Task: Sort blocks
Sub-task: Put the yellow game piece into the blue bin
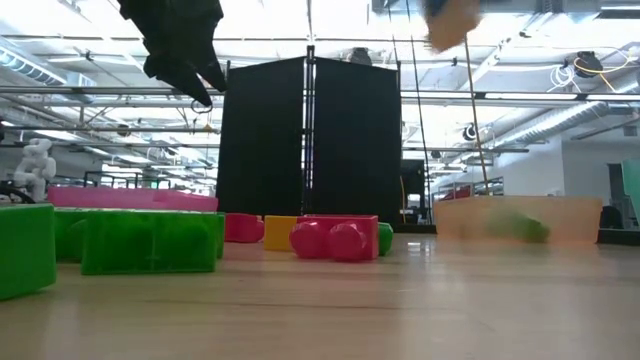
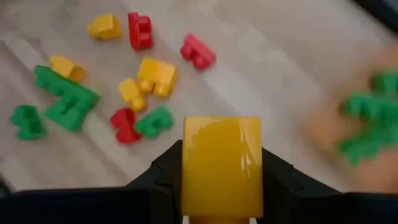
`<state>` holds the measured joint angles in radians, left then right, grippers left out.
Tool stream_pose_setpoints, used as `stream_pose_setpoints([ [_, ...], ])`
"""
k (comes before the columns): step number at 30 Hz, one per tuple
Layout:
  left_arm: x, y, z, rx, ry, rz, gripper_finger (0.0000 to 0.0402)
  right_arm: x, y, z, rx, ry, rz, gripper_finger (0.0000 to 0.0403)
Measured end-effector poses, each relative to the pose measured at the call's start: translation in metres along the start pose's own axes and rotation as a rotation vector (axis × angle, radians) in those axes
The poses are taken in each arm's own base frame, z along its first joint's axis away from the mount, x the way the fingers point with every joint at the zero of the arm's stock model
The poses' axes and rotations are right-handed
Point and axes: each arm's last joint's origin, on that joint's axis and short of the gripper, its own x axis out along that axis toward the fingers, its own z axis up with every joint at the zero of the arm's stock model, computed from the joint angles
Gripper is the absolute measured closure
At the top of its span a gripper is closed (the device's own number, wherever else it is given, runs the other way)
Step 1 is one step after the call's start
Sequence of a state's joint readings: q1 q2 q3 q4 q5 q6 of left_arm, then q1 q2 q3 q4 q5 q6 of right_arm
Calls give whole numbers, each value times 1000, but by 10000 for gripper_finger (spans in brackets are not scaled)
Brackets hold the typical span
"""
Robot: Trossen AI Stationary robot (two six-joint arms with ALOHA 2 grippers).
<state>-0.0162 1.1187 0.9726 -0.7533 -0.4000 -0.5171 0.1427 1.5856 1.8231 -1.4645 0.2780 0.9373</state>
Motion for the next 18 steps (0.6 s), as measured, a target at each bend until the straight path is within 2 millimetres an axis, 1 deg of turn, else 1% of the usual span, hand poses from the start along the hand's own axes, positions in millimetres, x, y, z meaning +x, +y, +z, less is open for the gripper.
stream_pose_setpoints([
  [1, 0, 0, 0, 0, 0, 0, 91, -11, 0, -13, 35, 6, 3, 291],
  [3, 0, 0, 0, 0, 0, 0, 91, -25, 1, -36, 104, 38, -5, 291],
  [5, 0, 0, 0, 0, -1, 0, 91, -30, 10, -56, 146, 57, 24, 291],
  [7, 0, 0, 0, -2, -3, -2, 91, -31, 17, -77, 168, 91, 26, 291],
  [9, 0, 0, 0, -2, -2, -2, 91, -27, 22, -96, 204, 153, 7, 291],
  [13, 0, 0, 0, -2, -1, -5, 91, -10, 28, -139, 290, 234, -79, 291],
  [18, 0, 0, 0, -2, -2, -5, 91, 10, 36, -178, 362, 292, -55, 291],
])
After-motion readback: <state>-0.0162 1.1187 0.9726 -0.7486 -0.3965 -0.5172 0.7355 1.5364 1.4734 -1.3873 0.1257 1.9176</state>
